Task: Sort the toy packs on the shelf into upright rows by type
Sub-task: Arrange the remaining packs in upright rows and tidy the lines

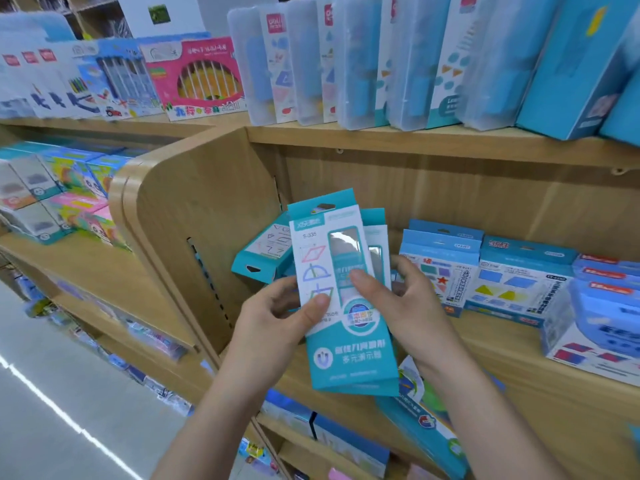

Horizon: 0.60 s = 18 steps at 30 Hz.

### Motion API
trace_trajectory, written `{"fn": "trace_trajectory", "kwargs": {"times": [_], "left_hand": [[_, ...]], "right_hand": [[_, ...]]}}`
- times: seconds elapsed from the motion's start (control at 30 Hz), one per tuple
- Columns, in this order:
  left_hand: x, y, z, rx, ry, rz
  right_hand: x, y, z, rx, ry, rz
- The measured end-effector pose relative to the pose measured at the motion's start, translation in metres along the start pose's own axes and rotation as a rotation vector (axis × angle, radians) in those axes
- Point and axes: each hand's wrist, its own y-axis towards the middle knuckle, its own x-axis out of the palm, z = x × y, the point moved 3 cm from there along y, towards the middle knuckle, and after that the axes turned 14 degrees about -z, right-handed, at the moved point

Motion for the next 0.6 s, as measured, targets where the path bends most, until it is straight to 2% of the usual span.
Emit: {"fn": "trace_trajectory", "kwargs": {"times": [0.13, 0.23, 0.4, 0.6], "left_hand": [[0.006, 0.002, -0.004, -0.044, -0.066, -0.006], [0.008, 0.004, -0.004, -0.035, -0.174, 0.018], [0.003, 0.007, 0.005, 0.13, -0.225, 0.15], [0.025, 0.014, 0.006, 0.228, -0.202, 0.056]], "right_hand": [[-0.006, -0.005, 0.0, -0.014, 0.0, 0.039], [-0.018, -0.009, 0.001, -0.036, -0.012, 0.133], [-0.041, -0.028, 0.003, -0.02, 0.022, 0.258], [-0.069, -0.057, -0.006, -0.036, 0.016, 0.319]]}}
